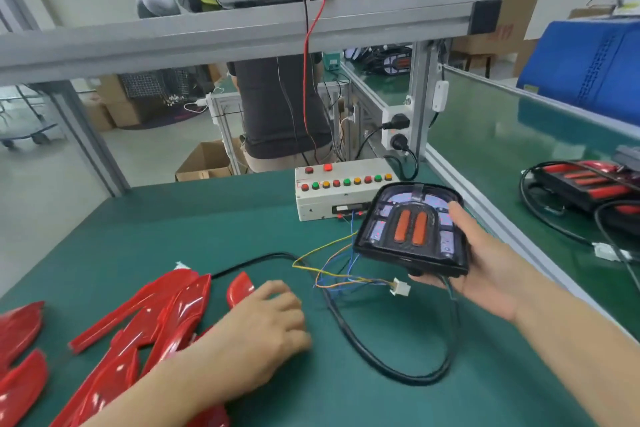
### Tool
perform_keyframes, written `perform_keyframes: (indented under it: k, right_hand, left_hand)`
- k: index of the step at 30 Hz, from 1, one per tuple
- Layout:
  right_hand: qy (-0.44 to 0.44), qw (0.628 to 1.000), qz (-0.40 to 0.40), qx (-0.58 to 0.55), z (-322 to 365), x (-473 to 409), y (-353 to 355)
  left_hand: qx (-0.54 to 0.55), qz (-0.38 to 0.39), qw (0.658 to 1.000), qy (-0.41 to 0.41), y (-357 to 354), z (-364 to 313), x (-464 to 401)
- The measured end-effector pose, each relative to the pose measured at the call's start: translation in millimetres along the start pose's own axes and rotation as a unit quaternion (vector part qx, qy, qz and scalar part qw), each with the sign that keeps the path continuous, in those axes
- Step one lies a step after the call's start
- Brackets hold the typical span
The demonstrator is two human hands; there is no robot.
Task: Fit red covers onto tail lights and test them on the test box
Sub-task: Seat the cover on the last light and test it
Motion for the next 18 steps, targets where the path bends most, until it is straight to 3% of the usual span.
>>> perform_keyframes:
  k: [3, 6, 8, 11, 16, 18]
  right_hand:
    - [-0.026, 0.996, -0.041, 0.07, -0.9, 1.6, 22.2]
    - [-0.071, 0.988, -0.073, 0.12, -9.5, 1.1, 37.2]
    - [-0.098, 0.984, -0.078, 0.13, -14.8, 1.3, 39.0]
    - [-0.12, 0.977, -0.067, 0.16, -18.3, -1.1, 35.2]
    - [-0.151, 0.959, -0.053, 0.232, -17.2, -6.2, 23.2]
    - [-0.136, 0.937, -0.072, 0.314, -10.4, -10.0, 24.5]
  left_hand:
    - [0.042, -0.032, 0.985, 0.163, 1.0, 37.9, 11.8]
    - [0.091, -0.015, 0.891, 0.445, -5.1, 86.4, 46.0]
    - [0.093, 0.055, 0.841, 0.531, -21.6, 104.5, 65.4]
    - [0.142, 0.108, 0.805, 0.565, -41.6, 112.7, 73.5]
    - [0.127, 0.136, 0.803, 0.566, -43.8, 109.1, 64.9]
    - [0.135, 0.132, 0.797, 0.574, -43.2, 110.9, 64.0]
Point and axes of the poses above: each hand's wrist, its own x-axis away from the middle knuckle, its own y-axis out of the back of the hand, z = x × y, the point moved 7 cm from there along -x, towards the middle knuckle, and after that the axes turned 6 degrees about -y, right-handed, at the moved point
